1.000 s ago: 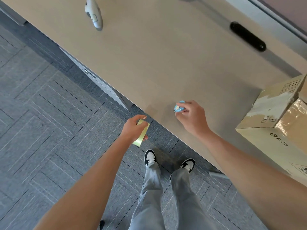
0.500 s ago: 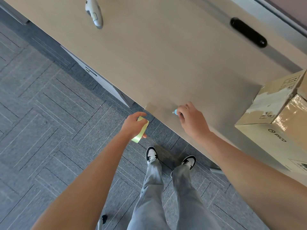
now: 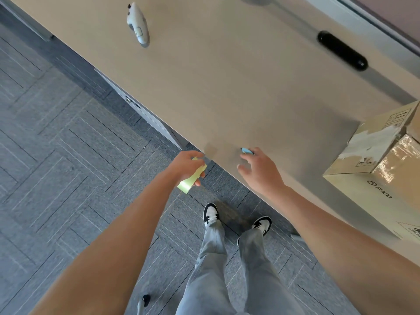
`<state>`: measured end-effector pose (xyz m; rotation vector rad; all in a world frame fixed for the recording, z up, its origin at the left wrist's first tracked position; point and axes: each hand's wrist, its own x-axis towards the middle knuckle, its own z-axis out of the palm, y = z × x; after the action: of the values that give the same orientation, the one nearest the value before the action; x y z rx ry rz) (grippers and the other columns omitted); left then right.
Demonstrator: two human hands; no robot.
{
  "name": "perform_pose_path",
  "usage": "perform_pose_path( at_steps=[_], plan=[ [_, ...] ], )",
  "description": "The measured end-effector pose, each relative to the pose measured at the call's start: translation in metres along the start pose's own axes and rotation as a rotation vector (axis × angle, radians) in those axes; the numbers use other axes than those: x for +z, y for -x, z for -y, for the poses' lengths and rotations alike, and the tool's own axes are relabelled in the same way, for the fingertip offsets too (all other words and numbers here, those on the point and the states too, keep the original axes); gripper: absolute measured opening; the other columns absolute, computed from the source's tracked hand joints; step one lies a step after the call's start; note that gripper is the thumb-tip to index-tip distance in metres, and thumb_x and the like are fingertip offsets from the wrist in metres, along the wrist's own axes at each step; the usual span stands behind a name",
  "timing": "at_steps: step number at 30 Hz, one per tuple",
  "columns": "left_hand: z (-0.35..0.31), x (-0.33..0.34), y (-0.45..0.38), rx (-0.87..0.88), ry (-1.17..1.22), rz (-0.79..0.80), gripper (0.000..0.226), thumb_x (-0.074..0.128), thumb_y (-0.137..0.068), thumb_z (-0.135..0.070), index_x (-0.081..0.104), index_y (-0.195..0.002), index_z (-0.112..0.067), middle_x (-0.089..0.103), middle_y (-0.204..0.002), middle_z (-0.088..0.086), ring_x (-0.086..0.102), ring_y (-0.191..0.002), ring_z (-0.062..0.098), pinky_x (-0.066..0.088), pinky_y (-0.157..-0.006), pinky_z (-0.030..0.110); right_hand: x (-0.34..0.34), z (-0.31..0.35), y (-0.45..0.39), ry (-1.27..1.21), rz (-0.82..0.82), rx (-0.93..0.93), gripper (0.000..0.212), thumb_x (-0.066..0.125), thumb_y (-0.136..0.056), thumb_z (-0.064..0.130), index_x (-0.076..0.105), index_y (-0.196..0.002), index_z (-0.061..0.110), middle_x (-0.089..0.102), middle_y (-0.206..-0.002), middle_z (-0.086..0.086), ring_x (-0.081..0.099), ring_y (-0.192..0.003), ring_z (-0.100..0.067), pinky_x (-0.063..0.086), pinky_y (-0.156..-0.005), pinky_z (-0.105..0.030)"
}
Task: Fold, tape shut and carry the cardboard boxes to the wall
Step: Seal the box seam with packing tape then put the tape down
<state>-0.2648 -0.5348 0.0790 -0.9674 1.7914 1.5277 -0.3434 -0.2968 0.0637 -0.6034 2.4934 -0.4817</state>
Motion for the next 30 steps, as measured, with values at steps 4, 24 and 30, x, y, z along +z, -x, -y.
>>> perform_pose_path(
  at_steps=[4,24,30],
  plan=[
    [-0.012,0.002,0.006,0.021,-0.078,-0.029,0.042,0.056,-0.1,-0.008,0.057,-0.142,-0.009,0.071,-0.08,0.018,0.064,-0.046,0.022,0.057,-0.051,0.035,-0.003,0.008,-0.003,-0.085,0.005,0.084,0.061,0.059,-0.1,0.056,0.062,-0.14,0.01,0.053,-0.14,0.0,0.059,-0.114,-0.017,0.045,-0.091,-0.029],
    [-0.079,0.026,0.097,0.47,-0.54,0.055,0.047,0.059,-0.095,-0.018,0.058,-0.135,-0.041,0.076,-0.083,-0.002,0.073,-0.055,0.018,0.061,-0.071,0.035,-0.075,0.015,0.045,-0.758,-0.18,0.099,0.014,0.084,-0.085,0.042,0.08,-0.084,0.029,0.077,-0.086,0.009,0.062,-0.071,-0.017,0.043,-0.07,-0.034],
    [-0.132,0.093,0.099,0.632,-0.666,0.082,0.081,0.083,-0.084,-0.039,0.04,-0.153,-0.045,0.07,-0.121,0.006,0.072,-0.099,0.015,0.05,-0.091,0.028,-0.127,-0.025,0.104,-0.801,-0.458,0.254,0.011,0.081,-0.09,0.03,0.078,-0.082,0.023,0.067,-0.066,0.006,0.039,-0.045,-0.003,0.029,-0.046,-0.018]
  ],
)
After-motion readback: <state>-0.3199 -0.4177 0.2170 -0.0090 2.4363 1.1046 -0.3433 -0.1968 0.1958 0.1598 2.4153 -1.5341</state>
